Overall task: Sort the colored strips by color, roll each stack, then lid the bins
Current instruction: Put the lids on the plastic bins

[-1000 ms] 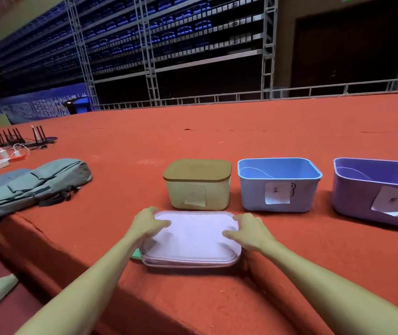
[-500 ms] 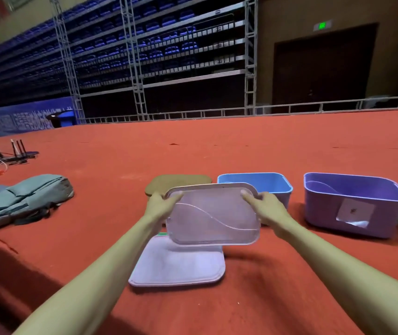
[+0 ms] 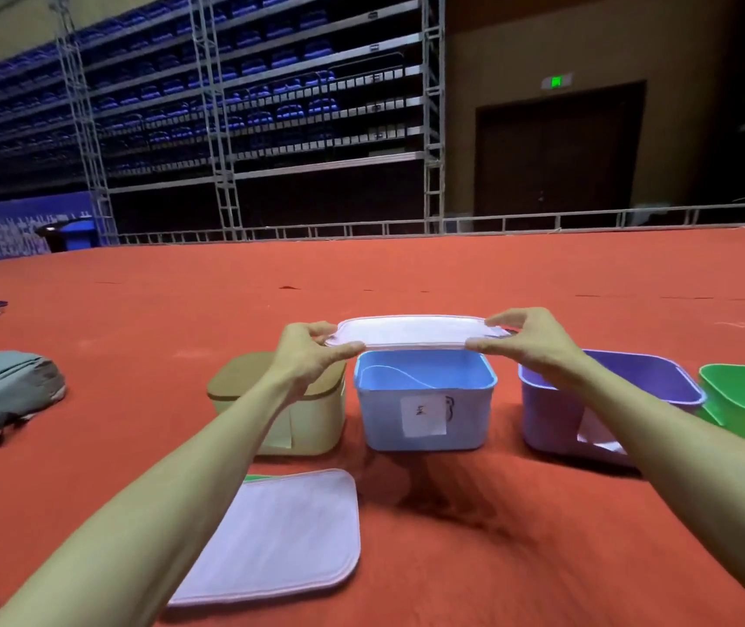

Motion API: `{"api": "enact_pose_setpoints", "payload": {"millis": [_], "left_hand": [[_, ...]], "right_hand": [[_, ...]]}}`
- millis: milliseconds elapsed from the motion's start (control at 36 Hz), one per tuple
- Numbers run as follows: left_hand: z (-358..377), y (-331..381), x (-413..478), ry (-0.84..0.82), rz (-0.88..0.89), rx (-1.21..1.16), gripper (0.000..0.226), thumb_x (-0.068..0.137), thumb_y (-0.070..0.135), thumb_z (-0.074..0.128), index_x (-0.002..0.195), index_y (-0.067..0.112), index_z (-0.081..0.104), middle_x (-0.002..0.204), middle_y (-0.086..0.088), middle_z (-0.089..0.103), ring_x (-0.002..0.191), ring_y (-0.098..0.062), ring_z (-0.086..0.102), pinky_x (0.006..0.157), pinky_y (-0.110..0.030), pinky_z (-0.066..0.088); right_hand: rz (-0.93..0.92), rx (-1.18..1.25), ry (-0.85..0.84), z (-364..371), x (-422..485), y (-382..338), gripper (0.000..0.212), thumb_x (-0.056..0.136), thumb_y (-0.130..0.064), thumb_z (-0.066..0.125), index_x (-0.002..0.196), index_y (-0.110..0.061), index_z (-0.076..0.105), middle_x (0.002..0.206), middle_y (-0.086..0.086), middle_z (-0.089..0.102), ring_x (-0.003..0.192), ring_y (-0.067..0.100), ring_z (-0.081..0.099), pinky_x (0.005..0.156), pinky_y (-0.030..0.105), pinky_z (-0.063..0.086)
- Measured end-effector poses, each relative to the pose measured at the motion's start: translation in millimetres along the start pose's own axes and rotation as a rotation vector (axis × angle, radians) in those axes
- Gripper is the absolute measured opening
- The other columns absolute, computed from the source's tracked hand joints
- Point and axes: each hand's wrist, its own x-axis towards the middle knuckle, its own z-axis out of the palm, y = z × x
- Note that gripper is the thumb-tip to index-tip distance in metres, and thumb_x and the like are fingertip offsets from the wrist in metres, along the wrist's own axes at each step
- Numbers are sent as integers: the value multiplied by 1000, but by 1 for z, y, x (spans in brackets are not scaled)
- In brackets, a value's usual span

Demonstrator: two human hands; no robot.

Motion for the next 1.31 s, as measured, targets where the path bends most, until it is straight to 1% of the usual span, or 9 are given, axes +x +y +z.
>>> {"api": "enact_pose_setpoints", "payload": {"millis": [194, 389, 500, 611, 1000, 1056, 1083, 1139, 1306], "left_hand": [[33, -29, 44, -85, 120, 229, 37, 61, 16, 89, 88, 11, 64, 97, 1, 46, 89, -13, 47, 77, -25, 36], [53, -71, 73, -125, 37, 320, 43, 58, 21, 91, 91, 10, 66, 96, 3, 51, 90, -14, 52, 80, -29, 44], [53, -83, 77, -200, 22, 336, 59, 47, 42, 89, 77, 17, 46, 85, 2, 38, 76, -11, 33, 66, -26, 26], [53, -88, 71, -270, 65, 350, 55, 60, 27, 89, 59, 11, 36, 71, -4, 23, 70, -20, 18, 60, -32, 10], [61, -96, 71, -285, 73, 527, 60, 59, 41, 88, 56, 21, 31, 65, 0, 20, 63, -19, 20, 58, -34, 13], [62, -94, 72, -273, 17, 567, 41, 61, 46, 86, 77, 15, 64, 71, 1, 53, 68, -17, 50, 61, -33, 35], [62, -92, 74, -273, -7, 585, 56, 63, 49, 83, 101, 11, 68, 110, -9, 68, 89, -20, 61, 72, -32, 43], [64, -85, 79, -221, 1, 638, 72, 70, 56, 75, 125, 12, 60, 123, -6, 62, 114, -20, 57, 84, -28, 43], [86, -80, 101, -274, 118, 825, 73, 88, 61, 48, 140, 9, 43, 155, -13, 24, 146, -27, 11, 118, -41, 17]], "right_hand": [[-3, -153, -57, 13, 50, 41, 67, 55, -42, 89, 113, -17, 68, 120, -1, 65, 114, 15, 56, 92, 27, 42], [8, -227, -121, 40, 78, 83, 69, 52, -45, 90, 114, -22, 67, 122, -2, 64, 116, 16, 56, 91, 27, 42], [9, -265, -163, 48, 82, 91, 70, 54, -48, 88, 116, -23, 66, 125, -1, 63, 117, 17, 55, 93, 28, 43], [40, -292, -223, 53, 82, 97, 72, 53, -50, 88, 116, -24, 66, 125, 1, 63, 117, 18, 56, 98, 32, 44], [111, -346, -284, 53, 78, 103, 78, 53, -55, 85, 121, -23, 62, 133, 0, 57, 125, 19, 50, 103, 34, 40], [125, -353, -309, 52, 80, 103, 82, 56, -54, 84, 127, -23, 58, 137, 1, 53, 127, 20, 48, 105, 35, 39], [131, -351, -318, 50, 82, 102, 83, 59, -53, 83, 130, -22, 55, 139, 2, 52, 129, 21, 46, 106, 35, 38], [123, -351, -290, 47, 88, 98, 80, 66, -53, 79, 133, -19, 52, 141, 4, 49, 130, 22, 45, 106, 35, 37], [39, -485, -226, 67, 105, 88, 86, 79, -63, 60, 147, -18, 32, 155, 13, 24, 143, 30, 22, 114, 40, 23]]}}
